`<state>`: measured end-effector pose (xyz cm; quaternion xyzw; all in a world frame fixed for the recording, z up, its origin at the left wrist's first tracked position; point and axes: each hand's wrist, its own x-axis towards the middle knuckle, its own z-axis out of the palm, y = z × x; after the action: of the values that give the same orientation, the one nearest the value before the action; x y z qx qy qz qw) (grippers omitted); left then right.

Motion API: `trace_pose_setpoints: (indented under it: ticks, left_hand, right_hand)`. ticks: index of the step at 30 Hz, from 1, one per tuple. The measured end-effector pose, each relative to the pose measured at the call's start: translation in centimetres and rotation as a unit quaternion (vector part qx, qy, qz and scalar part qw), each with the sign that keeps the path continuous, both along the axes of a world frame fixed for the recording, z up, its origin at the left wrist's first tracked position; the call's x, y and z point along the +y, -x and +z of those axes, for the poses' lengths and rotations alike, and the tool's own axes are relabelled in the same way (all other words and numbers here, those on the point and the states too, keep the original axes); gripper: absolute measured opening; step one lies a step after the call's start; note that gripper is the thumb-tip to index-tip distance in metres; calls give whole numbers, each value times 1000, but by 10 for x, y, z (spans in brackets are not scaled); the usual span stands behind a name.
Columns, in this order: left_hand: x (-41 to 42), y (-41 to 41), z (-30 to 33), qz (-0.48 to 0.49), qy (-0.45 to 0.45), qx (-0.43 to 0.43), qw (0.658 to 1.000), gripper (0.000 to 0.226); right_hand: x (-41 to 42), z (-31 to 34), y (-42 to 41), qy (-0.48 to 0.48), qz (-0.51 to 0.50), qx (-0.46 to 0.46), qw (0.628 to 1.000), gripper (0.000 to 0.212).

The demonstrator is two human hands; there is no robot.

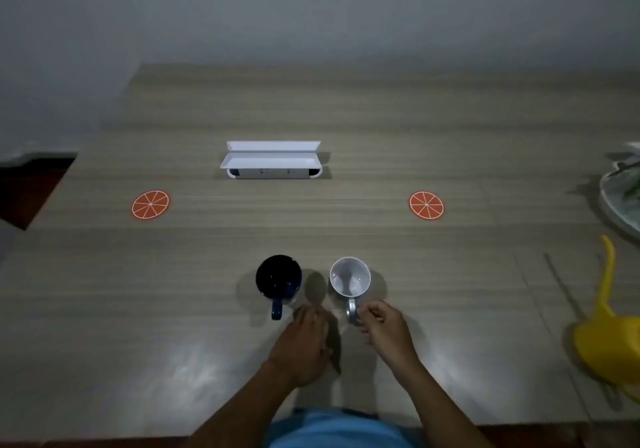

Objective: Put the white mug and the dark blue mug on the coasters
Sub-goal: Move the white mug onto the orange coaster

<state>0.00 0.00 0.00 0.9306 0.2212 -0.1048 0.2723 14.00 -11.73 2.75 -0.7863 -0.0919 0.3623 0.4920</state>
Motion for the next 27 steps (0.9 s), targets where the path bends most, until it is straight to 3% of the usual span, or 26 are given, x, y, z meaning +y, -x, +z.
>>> trace_pose_setpoints:
  ticks: [4, 8, 19, 27]
  left_hand:
    - [-2, -2, -8, 3, -32, 55, 998, 104]
    - [0, -3, -18, -14, -64, 99, 993, 119]
    - [5, 5, -38, -25, -74, 87, 993, 120]
    - [0, -18, -26, -66, -86, 69, 992, 114]
  right_hand:
    - [5, 2, 1, -7, 5, 22, 1000, 11]
    - [9, -1, -2, -3, 19, 31, 999, 16]
    - [11, -9, -3, -17, 23, 66, 997, 26]
    - [-8, -5, -16, -38, -53, -21, 998, 28]
